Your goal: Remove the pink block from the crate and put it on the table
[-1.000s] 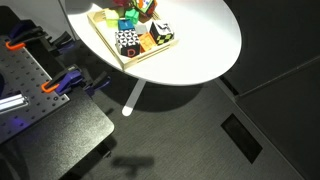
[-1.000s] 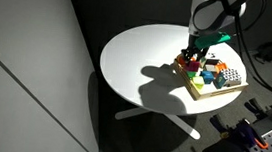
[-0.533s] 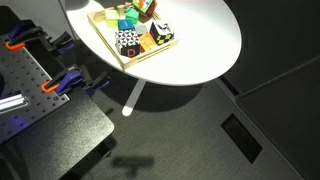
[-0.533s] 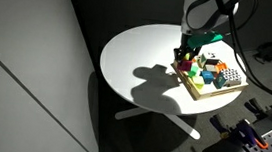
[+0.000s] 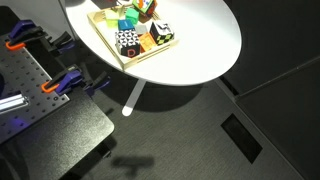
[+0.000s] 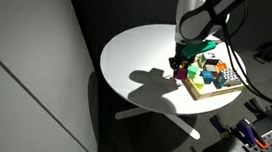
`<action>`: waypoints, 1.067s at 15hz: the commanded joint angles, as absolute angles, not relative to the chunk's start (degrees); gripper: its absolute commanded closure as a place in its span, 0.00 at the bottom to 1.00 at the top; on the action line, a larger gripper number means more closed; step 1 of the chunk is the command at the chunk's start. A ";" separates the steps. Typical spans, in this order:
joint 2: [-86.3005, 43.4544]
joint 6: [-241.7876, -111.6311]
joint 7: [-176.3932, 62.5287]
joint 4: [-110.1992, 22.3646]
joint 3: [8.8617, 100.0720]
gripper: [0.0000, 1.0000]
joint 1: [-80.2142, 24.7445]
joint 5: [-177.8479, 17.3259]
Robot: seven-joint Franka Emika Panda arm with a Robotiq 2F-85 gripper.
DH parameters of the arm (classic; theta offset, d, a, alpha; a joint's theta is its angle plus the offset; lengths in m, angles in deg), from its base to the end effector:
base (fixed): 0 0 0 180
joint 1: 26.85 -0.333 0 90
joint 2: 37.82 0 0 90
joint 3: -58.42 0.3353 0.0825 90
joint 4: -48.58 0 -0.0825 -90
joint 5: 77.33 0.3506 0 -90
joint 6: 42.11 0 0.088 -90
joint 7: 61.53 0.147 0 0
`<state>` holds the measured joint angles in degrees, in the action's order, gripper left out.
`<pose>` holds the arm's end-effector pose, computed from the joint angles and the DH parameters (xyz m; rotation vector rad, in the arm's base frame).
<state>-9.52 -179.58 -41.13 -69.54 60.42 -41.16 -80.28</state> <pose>0.5364 0.1552 0.1839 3.0702 -0.0516 -0.2200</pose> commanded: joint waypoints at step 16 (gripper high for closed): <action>-14.90 -166.26 -43.27 -71.17 60.97 0.00 -39.35 -80.03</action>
